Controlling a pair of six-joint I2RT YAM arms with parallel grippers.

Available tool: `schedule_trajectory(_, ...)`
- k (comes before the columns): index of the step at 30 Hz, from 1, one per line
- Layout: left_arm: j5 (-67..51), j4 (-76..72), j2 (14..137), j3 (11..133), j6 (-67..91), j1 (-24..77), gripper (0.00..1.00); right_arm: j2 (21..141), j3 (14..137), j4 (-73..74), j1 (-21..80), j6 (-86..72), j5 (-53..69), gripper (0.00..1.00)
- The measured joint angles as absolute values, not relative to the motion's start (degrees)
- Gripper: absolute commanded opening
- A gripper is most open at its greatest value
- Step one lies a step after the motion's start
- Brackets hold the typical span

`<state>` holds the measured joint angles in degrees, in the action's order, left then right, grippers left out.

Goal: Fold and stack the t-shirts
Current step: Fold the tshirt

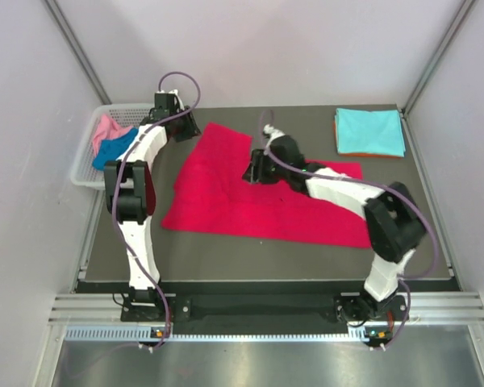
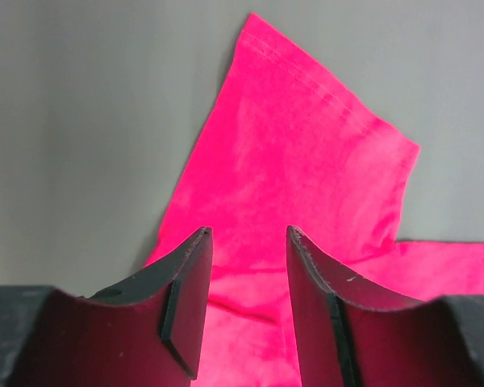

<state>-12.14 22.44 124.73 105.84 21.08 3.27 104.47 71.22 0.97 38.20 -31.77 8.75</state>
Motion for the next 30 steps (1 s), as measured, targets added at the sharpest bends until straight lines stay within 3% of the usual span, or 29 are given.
schedule_trajectory(9, -9.8, 22.0, 135.8, 117.7, 20.6, 3.6, 0.49, 83.1, 64.1, 5.7, 27.6, -26.8, 11.0, 0.61)
schedule_trajectory(15, -7.6, 22.9, 140.2, 119.0, 20.3, 3.8, 0.49, 78.8, 61.7, 10.7, 25.2, -25.7, 8.4, 0.64)
schedule_trajectory(23, -7.2, 22.5, 141.7, 120.0, 17.3, 5.3, 0.47, 78.3, 60.7, 15.2, 10.5, -25.9, 5.1, 0.64)
schedule_trajectory(29, -9.9, 21.4, 142.2, 120.2, 17.5, 5.8, 0.35, 83.2, 61.2, 14.3, 3.1, -24.7, 4.1, 0.62)
schedule_trajectory(30, -10.3, 21.3, 142.3, 120.2, 17.6, 5.8, 0.17, 85.1, 61.5, 14.4, 1.3, -24.1, 4.7, 0.62)
